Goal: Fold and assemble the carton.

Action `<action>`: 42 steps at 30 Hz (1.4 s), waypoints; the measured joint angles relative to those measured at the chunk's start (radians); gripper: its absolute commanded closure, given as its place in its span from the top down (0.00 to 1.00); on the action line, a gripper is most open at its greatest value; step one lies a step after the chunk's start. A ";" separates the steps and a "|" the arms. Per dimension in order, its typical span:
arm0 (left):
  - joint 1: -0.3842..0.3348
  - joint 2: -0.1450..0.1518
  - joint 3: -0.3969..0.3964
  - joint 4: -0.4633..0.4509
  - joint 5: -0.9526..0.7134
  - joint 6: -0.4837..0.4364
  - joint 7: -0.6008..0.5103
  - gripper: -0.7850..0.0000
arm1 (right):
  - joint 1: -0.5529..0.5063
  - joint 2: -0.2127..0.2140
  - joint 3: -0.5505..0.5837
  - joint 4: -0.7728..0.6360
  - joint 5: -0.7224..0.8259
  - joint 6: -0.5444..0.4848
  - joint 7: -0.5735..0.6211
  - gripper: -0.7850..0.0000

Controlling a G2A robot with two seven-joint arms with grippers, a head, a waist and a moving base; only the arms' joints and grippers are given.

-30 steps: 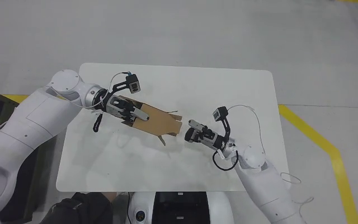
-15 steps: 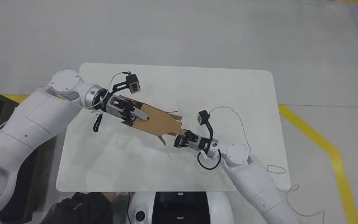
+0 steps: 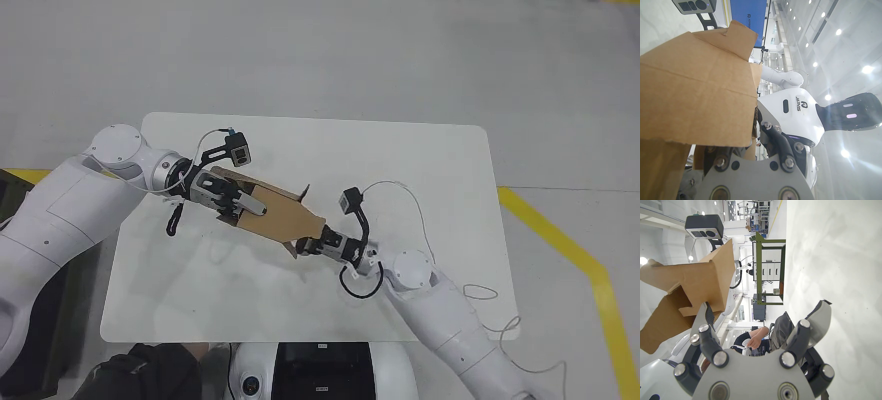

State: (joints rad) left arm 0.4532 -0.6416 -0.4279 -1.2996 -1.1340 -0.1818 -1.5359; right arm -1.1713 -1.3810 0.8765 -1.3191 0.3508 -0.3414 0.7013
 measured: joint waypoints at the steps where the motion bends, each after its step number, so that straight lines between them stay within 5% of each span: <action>1: 0.000 0.000 0.000 0.000 0.000 0.000 0.000 0.00 | -0.001 -0.001 -0.002 -0.003 0.001 -0.003 0.003 1.00; 42: 0.000 0.000 0.000 0.000 0.000 0.000 0.000 0.00 | 0.027 -0.029 -0.070 -0.002 -0.017 0.005 -0.006 1.00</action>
State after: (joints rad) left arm 0.4532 -0.6416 -0.4279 -1.2996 -1.1340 -0.1818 -1.5359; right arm -1.1447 -1.4102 0.8066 -1.3214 0.3337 -0.3365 0.6949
